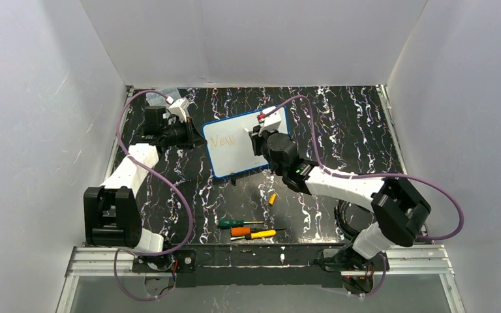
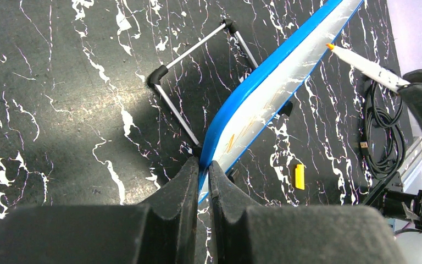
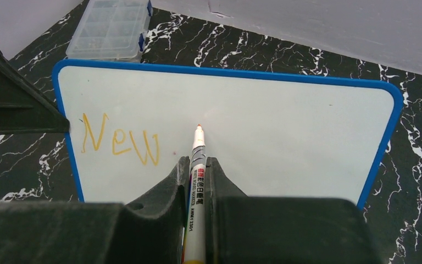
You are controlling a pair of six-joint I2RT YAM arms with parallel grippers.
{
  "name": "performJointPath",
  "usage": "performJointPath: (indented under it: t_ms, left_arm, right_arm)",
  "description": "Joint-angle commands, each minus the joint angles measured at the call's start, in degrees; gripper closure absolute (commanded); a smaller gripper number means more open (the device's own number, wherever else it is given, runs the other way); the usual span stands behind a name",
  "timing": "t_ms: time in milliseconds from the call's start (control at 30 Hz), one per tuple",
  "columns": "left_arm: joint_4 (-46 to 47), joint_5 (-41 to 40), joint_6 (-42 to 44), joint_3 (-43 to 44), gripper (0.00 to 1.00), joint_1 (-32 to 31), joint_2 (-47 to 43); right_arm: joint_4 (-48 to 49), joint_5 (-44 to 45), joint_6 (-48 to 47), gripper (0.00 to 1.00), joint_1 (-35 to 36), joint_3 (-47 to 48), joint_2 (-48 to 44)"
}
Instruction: Write a sentence on the whiteboard
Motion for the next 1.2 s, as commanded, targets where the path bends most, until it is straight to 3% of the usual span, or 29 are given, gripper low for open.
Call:
performJointPath:
  t_ms: [0, 367, 700, 1167]
  left_arm:
    - [-0.7, 0.7, 0.5, 0.4, 1.00, -0.1, -3.0]
    - [-0.7, 0.8, 0.6, 0.6, 1.00, -0.1, -2.9]
    - [-0.9, 0.1, 0.2, 0.5, 1.00, -0.1, -3.1]
    - [-0.7, 0.4, 0.3, 0.4, 1.00, -0.1, -3.0]
  right_arm:
    - [4.1, 0.0, -0.2, 0.99, -0.5, 2.0, 1.9]
    - [5.3, 0.6, -0.3, 0.99, -0.8, 2.8, 4.1]
    - [3.8, -2.6, 1.5, 0.99, -0.4, -2.6, -1.9]
    - [3.9, -2.4, 1.7, 0.99, -0.3, -0.9, 2.2]
